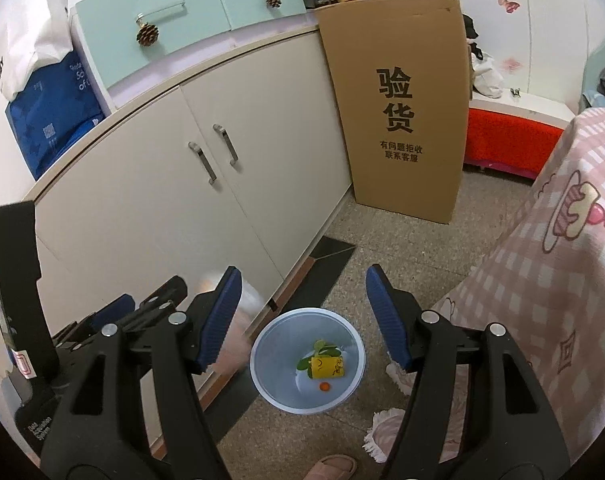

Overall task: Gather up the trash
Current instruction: 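Move both tools over the wastebasket and release the cap and white bag, then return to the table and grasp the red-white snack wrapper with the left tool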

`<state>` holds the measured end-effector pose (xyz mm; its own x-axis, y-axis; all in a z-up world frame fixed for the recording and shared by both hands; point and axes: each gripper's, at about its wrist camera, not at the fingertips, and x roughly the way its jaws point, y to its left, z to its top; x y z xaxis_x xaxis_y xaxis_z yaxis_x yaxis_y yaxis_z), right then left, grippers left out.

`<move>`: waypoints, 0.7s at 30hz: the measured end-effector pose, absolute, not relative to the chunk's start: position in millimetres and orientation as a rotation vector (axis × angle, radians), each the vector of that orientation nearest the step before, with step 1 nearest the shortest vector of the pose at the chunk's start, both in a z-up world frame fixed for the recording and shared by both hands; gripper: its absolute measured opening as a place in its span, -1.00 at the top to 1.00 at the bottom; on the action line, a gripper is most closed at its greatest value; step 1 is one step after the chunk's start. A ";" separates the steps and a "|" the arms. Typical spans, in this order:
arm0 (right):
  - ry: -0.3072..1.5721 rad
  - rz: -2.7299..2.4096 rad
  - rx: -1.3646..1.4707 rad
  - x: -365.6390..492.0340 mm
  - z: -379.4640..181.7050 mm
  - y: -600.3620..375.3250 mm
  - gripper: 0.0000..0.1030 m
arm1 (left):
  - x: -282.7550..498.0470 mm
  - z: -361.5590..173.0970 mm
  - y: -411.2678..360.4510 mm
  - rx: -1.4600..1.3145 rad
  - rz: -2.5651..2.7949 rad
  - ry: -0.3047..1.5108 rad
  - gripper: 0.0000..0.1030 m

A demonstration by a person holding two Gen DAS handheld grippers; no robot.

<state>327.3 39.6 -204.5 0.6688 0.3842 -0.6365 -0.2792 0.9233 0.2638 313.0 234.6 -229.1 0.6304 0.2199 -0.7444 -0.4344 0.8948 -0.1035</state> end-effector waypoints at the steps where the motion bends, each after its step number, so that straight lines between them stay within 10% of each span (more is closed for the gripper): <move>1: 0.753 0.377 0.150 326.5 -204.1 38.7 -0.25 | 311.7 -228.5 235.5 -0.296 0.378 0.810 -0.34; 21: 0.641 0.325 0.176 251.5 -133.3 -24.4 -0.30 | 236.9 -141.0 185.2 -0.308 0.264 0.681 -0.45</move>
<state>251.5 -24.4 -133.3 0.7535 0.3499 -0.5566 -0.2422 0.9348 0.2597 236.9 185.2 -141.0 0.7470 0.1378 -0.6504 -0.3370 0.9217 -0.1918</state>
